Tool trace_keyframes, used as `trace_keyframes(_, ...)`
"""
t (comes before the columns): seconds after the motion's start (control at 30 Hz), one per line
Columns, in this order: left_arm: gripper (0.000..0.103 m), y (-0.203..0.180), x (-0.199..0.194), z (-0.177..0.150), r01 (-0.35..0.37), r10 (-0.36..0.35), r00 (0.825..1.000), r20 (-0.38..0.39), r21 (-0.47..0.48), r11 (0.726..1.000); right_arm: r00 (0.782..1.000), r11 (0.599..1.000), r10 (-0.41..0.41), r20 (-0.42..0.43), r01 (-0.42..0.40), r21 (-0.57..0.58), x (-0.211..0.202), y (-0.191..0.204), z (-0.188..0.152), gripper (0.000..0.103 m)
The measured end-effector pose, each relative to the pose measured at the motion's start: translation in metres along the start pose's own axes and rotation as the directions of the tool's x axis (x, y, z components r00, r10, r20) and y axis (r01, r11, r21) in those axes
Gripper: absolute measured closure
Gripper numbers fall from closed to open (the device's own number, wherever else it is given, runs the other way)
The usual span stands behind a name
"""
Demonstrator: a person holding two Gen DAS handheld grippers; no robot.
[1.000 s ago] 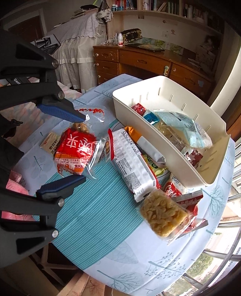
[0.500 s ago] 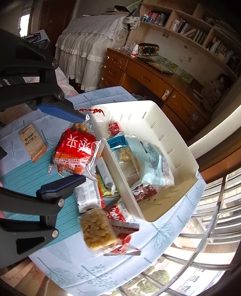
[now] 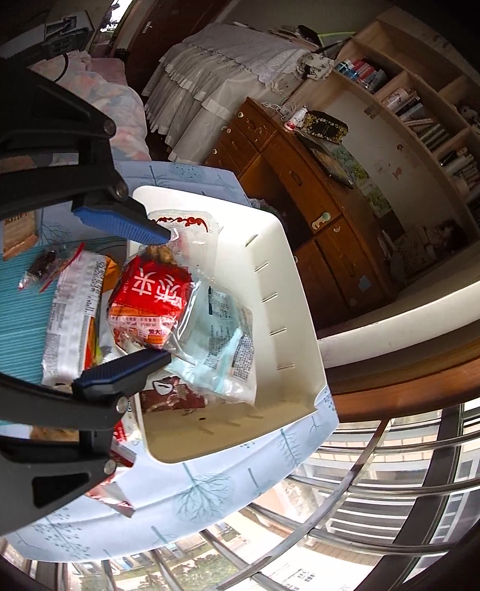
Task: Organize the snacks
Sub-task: 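Lift both snacks into the white tray and open both tools, then move left tool to the tan chia cracker bag while right tool approaches the puffed corn bag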
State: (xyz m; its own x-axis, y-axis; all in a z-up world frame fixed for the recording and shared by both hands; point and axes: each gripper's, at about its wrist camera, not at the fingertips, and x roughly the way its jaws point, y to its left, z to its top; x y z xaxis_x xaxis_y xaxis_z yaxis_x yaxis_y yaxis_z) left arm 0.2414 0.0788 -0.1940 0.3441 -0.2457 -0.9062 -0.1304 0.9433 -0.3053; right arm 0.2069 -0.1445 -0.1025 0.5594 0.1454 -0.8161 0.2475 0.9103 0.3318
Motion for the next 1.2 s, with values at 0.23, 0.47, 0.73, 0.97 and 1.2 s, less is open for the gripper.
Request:
trace_keyframes(0.23,0.068,0.0,-0.005,-0.008,-0.044,0.045,0.999,0.027,-0.027,0.999,1.0,0.996,0.016,0.021,-0.014,-0.085,0.015,-0.004,0.012,0.044)
trace_keyframes(0.47,0.053,0.012,-0.016,-0.016,-0.055,0.058,0.997,0.049,-0.061,0.997,0.999,0.995,0.042,-0.001,-0.042,-0.094,0.021,-0.006,0.012,0.04)
trace_keyframes(0.73,0.04,0.028,-0.032,-0.029,-0.041,0.045,0.997,0.063,-0.077,0.996,0.999,0.996,0.022,0.048,-0.017,-0.092,-0.004,-0.007,0.001,0.04)
trace_keyframes(0.97,0.025,0.04,-0.052,-0.044,-0.018,0.024,0.997,0.075,-0.069,0.997,0.995,0.998,0.001,0.103,0.006,-0.069,-0.043,-0.01,-0.026,0.033)
trace_keyframes(1.2,0.021,0.051,-0.071,-0.059,0.007,0.003,0.994,0.105,-0.092,0.996,0.989,0.997,-0.039,0.144,0.047,-0.053,-0.081,-0.017,-0.058,0.025)
